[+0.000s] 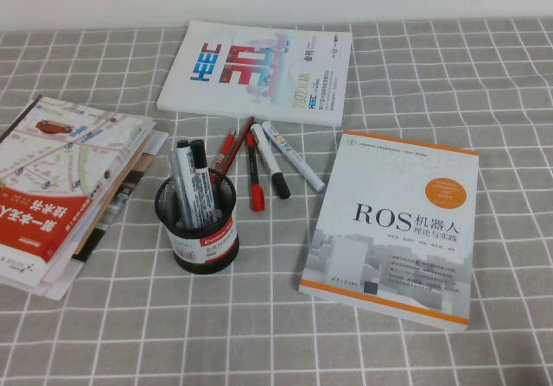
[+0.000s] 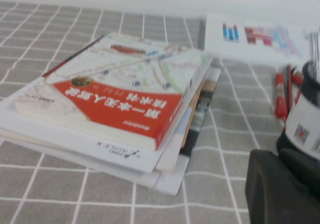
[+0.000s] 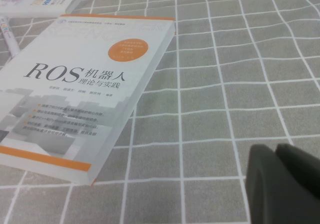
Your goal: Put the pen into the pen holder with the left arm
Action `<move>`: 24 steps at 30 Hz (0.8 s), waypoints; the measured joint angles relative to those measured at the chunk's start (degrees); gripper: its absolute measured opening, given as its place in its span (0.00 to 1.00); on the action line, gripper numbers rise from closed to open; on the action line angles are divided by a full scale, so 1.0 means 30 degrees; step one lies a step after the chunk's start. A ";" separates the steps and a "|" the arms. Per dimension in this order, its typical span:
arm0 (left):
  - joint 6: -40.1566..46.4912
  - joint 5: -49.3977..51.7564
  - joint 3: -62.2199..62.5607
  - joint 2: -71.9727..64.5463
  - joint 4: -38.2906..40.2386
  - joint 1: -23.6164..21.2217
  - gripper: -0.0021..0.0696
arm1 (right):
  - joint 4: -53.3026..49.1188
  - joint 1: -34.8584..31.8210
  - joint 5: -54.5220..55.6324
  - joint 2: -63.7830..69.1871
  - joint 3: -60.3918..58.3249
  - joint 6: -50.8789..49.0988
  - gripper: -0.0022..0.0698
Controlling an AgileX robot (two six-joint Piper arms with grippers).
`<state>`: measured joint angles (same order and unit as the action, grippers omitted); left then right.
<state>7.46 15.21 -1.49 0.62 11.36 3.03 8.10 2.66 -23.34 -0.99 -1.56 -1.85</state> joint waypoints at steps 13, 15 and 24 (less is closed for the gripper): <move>-0.0061 -0.0167 0.0000 0.0000 0.0193 0.0000 0.03 | 0.0000 0.0000 0.0000 0.0000 0.0000 0.0000 0.01; -0.0061 -0.0247 0.0000 0.0000 0.0193 0.0000 0.03 | 0.0000 0.0000 0.0000 0.0000 0.0000 0.0000 0.01; -0.4309 -0.2739 0.0000 0.0000 0.2268 0.0000 0.03 | 0.0000 0.0000 0.0000 0.0000 0.0000 0.0000 0.01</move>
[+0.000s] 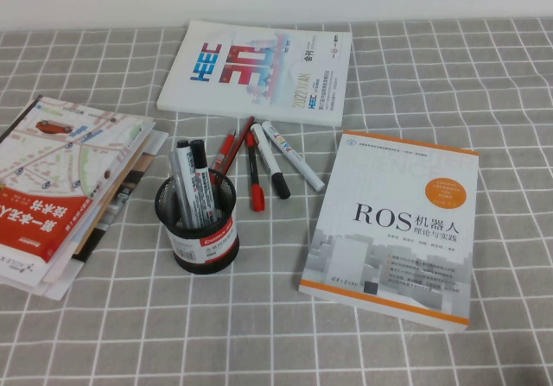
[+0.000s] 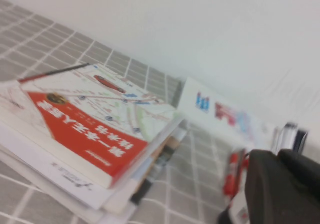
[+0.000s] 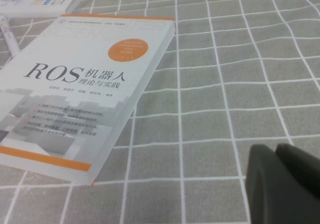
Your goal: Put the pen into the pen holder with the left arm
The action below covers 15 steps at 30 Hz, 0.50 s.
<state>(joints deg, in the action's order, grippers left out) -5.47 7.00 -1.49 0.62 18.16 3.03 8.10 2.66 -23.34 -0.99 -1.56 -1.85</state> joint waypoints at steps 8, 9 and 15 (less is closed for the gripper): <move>-0.1747 -0.0273 0.0000 0.0000 0.0320 0.0000 0.03 | 0.0000 0.0000 0.0000 0.0000 0.0000 0.0000 0.01; -0.1747 -0.0273 0.0000 0.0000 0.0350 0.0000 0.03 | 0.0000 0.0000 0.0000 0.0000 0.0000 0.0000 0.01; -0.1823 -0.0273 0.0000 0.0000 0.0551 0.0000 0.03 | 0.0000 0.0000 0.0000 0.0000 0.0000 0.0000 0.01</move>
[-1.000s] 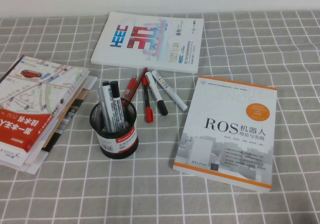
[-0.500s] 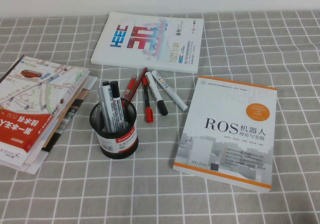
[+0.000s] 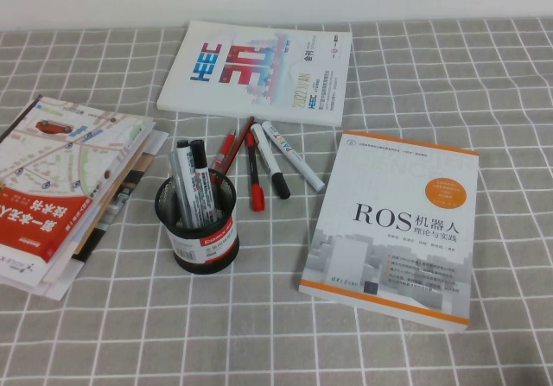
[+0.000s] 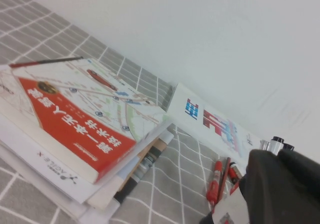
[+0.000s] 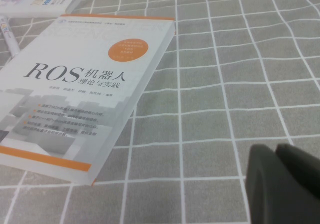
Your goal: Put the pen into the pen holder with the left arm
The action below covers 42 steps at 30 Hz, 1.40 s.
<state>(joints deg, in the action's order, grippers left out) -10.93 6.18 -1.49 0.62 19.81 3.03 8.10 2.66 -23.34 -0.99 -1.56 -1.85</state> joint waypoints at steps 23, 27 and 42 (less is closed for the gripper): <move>0.5392 1.2854 1.3786 -1.4413 0.0326 0.0000 0.03 | 0.0000 0.0000 0.0000 0.0000 0.0000 0.0000 0.01; 0.6917 1.4360 1.7458 -1.8398 0.0326 0.0000 0.03 | 0.0000 0.0000 0.0000 0.0000 0.0000 0.0000 0.01; 0.8641 2.0389 3.2442 -3.2330 -0.1654 0.2270 0.03 | 0.0000 0.0000 0.0000 0.0000 0.0000 0.0000 0.01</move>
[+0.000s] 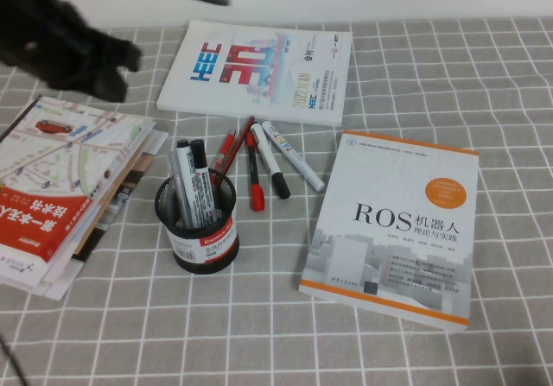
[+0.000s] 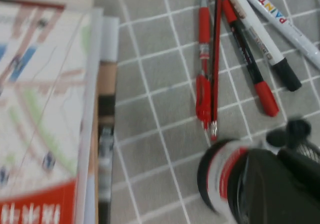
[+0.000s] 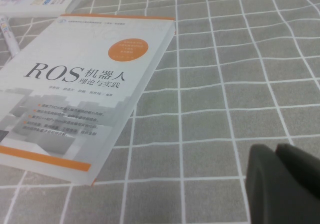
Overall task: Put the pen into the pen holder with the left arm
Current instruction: Pick up the pen on the table
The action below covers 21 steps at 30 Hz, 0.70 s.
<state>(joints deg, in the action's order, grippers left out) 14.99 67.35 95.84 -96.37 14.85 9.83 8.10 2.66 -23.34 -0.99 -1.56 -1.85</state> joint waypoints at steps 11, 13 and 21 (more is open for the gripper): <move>-0.0684 0.1207 0.8221 -0.7439 -0.1044 0.2274 0.03 | 0.0000 0.0000 0.0000 0.0000 0.0000 0.0000 0.01; -0.0818 0.1206 0.8848 -0.8201 -0.1112 0.2369 0.03 | 0.0000 0.0000 0.0000 0.0000 0.0000 0.0000 0.01; -0.0983 0.1206 0.9324 -1.0230 -0.1829 0.2467 0.03 | 0.0000 0.0000 0.0000 0.0000 0.0000 0.0000 0.01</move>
<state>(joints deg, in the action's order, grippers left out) 12.04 70.96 123.81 -127.06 9.36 17.24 8.10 2.66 -23.34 -0.99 -1.56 -1.85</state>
